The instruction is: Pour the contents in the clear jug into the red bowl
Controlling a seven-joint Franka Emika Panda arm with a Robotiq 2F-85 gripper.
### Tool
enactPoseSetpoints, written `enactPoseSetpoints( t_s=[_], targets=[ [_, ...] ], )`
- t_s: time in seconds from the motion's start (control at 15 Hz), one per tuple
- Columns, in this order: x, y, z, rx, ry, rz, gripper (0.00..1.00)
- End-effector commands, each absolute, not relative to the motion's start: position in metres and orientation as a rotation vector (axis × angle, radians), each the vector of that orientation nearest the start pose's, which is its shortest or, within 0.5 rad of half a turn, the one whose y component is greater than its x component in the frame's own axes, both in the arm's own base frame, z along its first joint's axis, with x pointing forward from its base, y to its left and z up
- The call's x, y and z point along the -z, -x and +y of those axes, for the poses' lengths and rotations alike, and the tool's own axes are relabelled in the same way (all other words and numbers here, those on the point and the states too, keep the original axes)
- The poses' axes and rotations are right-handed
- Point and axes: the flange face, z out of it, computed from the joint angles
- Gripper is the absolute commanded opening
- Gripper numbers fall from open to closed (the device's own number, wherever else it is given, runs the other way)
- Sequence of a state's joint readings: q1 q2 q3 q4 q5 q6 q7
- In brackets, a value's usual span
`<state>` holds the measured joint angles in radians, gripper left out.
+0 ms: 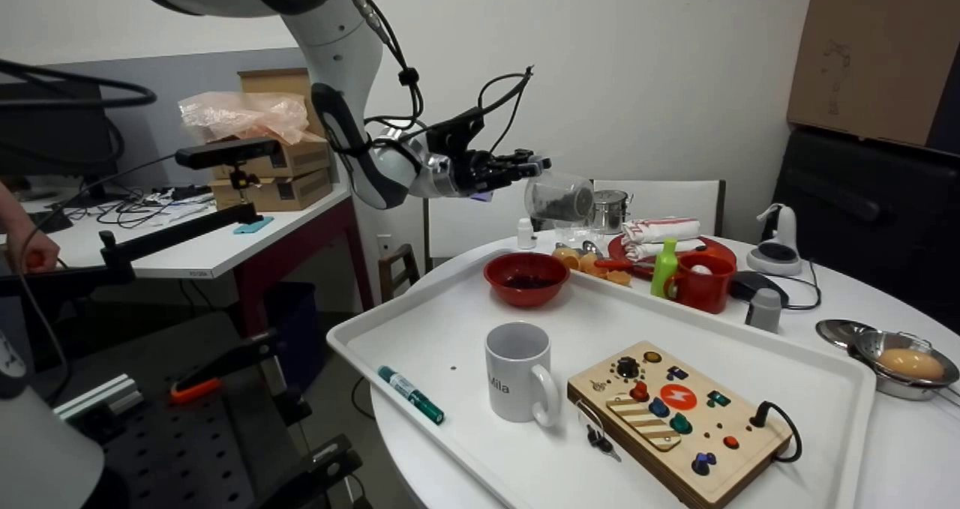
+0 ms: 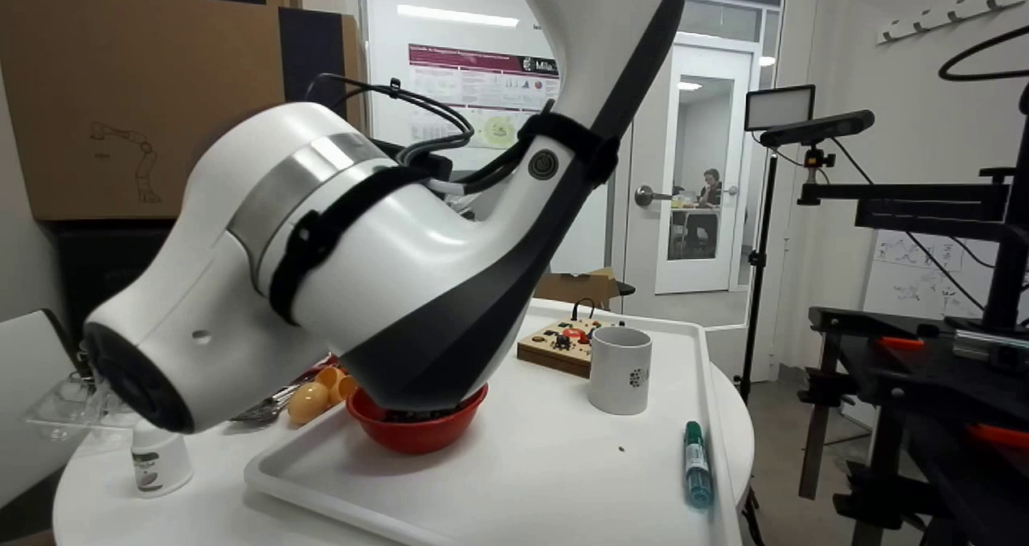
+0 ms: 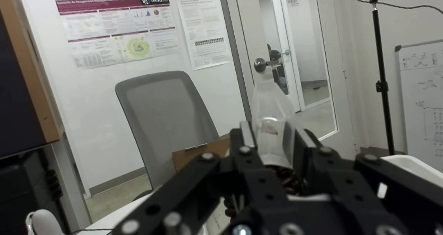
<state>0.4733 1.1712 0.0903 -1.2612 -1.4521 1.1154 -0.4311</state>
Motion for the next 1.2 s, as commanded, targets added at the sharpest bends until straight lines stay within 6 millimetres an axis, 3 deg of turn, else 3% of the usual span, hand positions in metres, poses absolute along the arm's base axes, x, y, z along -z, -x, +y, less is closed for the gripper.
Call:
enactPoseSetpoints(
  t_s=[0.0,0.27,0.73,1.13],
  targets=[
    [-0.101,-0.626,0.224,0.959,-1.036,0.882,0.15],
    [-0.101,-0.628,0.222,0.922,-0.987,0.849,0.15],
    [-0.087,-0.625,0.193,0.861,-0.872,0.790,0.15],
    [-0.076,-0.609,0.163,0.810,-0.790,0.719,0.15]
  ],
)
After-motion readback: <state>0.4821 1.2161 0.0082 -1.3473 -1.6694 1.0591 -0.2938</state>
